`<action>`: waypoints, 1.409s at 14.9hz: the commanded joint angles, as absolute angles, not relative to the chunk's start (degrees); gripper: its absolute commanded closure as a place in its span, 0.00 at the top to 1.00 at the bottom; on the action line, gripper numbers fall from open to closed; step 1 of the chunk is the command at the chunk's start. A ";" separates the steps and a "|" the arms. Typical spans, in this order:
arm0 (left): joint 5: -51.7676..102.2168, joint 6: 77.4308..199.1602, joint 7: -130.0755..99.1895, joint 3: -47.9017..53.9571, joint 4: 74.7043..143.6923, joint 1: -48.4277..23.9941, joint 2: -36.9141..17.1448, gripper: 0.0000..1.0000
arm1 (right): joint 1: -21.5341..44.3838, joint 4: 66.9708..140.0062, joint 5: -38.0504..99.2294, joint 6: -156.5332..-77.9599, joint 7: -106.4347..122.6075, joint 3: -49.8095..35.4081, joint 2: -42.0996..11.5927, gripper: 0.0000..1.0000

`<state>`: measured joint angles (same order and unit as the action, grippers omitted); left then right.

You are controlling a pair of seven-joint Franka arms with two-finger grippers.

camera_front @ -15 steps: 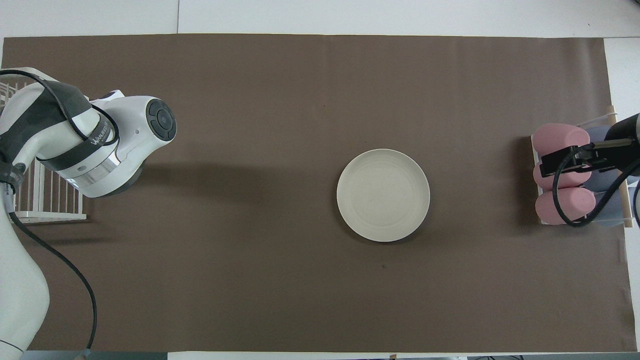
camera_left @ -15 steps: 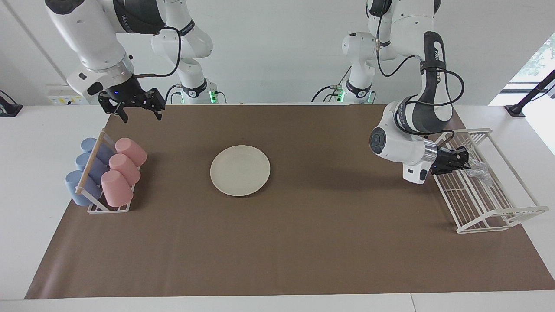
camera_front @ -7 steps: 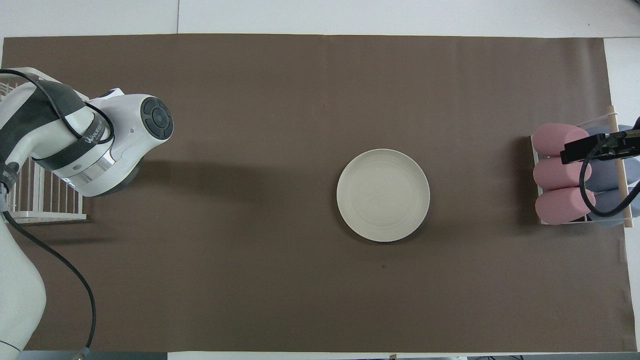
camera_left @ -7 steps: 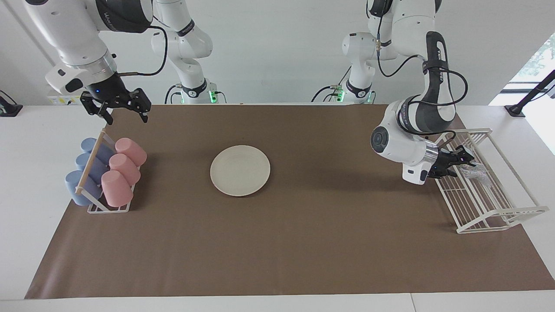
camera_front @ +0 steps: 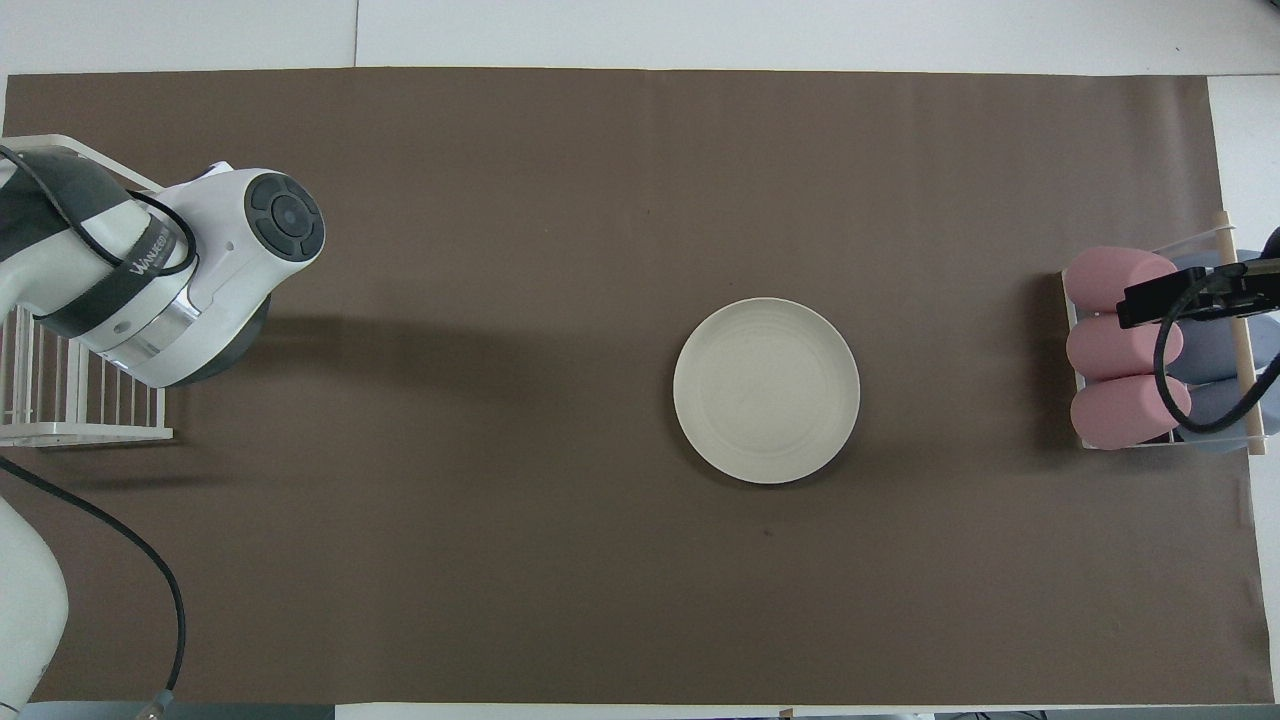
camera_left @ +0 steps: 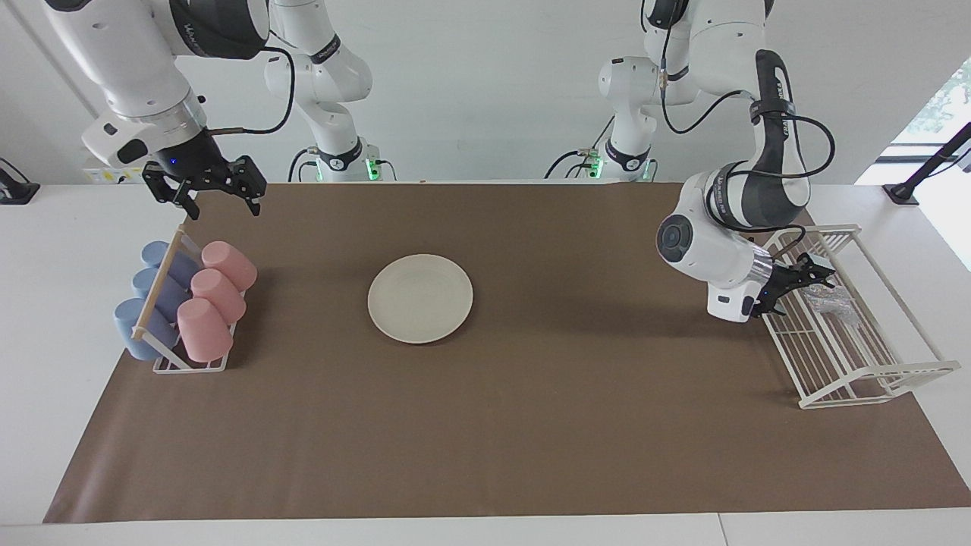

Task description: Wipe plate with sponge

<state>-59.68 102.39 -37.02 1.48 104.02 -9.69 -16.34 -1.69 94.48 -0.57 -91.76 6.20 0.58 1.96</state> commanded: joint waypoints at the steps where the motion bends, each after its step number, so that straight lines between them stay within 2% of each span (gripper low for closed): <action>1: -52.76 104.24 -33.50 2.20 102.84 -7.73 -12.93 1.00 | -1.76 93.34 -1.41 -91.41 7.12 0.44 1.32 1.00; 5: -34.84 101.61 -28.57 1.67 96.43 -7.56 -10.11 1.00 | -2.11 93.43 -1.41 -91.49 7.12 0.44 1.32 1.00; 11: -11.55 97.66 -19.80 1.50 95.80 -3.87 -0.89 1.00 | -2.02 93.43 -1.41 -91.41 7.12 0.44 1.32 1.00; 15: -3.62 89.41 -15.91 1.41 95.80 -3.69 4.38 1.00 | -2.29 93.60 -1.41 -91.23 7.12 0.44 1.41 1.00; 18: 0.77 85.44 -11.27 1.14 96.32 -2.82 5.71 1.00 | -2.20 93.60 -1.41 -91.23 7.03 0.44 1.41 1.00; 21: 2.81 87.26 -9.49 1.32 97.99 -2.37 5.54 1.00 | -2.20 93.60 -1.41 -91.41 7.03 0.44 1.41 1.00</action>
